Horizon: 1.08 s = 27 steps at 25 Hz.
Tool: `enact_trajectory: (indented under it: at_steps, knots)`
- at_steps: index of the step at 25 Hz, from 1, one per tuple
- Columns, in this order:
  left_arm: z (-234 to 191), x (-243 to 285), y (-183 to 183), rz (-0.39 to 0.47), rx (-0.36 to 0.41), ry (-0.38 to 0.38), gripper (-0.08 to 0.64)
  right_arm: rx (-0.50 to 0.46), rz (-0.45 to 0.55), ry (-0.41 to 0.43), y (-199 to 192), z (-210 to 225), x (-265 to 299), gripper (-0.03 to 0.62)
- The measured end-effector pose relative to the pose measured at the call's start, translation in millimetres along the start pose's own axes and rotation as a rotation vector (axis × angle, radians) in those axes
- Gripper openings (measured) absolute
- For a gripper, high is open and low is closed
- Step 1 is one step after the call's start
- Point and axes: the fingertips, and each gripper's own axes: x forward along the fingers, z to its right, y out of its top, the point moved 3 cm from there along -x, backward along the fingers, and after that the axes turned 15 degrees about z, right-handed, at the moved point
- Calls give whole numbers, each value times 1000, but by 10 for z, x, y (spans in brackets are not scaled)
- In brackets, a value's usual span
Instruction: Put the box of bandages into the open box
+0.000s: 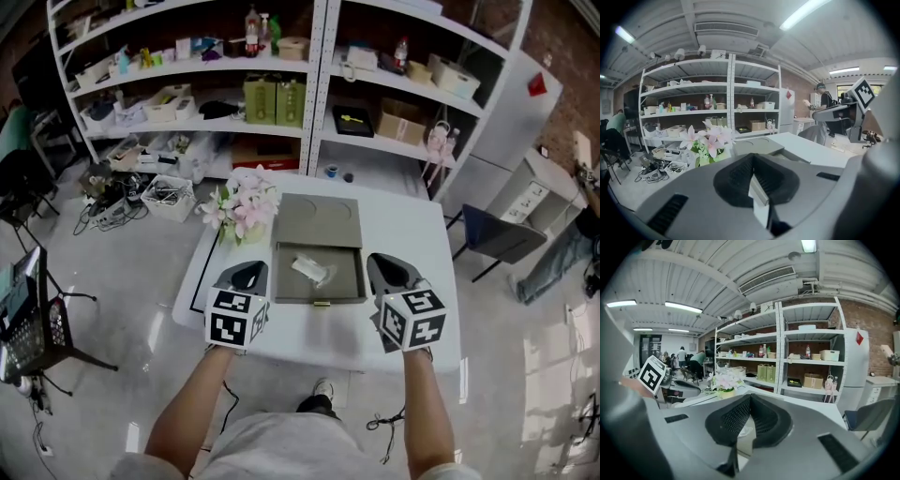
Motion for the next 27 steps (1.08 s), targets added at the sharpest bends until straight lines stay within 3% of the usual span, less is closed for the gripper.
enact_trajectory:
  at_steps: [6,27]
  knots:
    - [-10,-121,-30,-1,5,-25,5,12,25,-92,-38,-83,-230,5]
    - [-123,-327,-45,10,-12,-29,5,12,-15,-81,-149,-343,-337,5]
